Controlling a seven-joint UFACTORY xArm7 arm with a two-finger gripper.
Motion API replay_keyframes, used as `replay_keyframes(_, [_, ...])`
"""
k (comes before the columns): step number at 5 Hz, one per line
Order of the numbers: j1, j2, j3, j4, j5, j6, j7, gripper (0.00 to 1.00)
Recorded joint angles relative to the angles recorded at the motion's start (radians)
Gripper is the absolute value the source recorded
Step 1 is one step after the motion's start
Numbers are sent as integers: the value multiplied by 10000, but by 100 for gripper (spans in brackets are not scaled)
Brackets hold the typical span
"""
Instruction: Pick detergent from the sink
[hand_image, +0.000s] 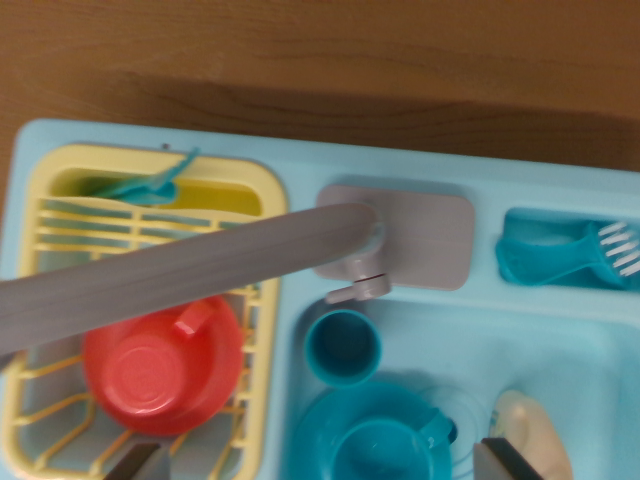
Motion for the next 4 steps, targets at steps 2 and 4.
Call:
replay_keyframes(2, [-76, 84, -95, -360, 34, -430, -187, 0])
replay_keyframes(4, [-157, 173, -195, -744, 70, -886, -387, 0])
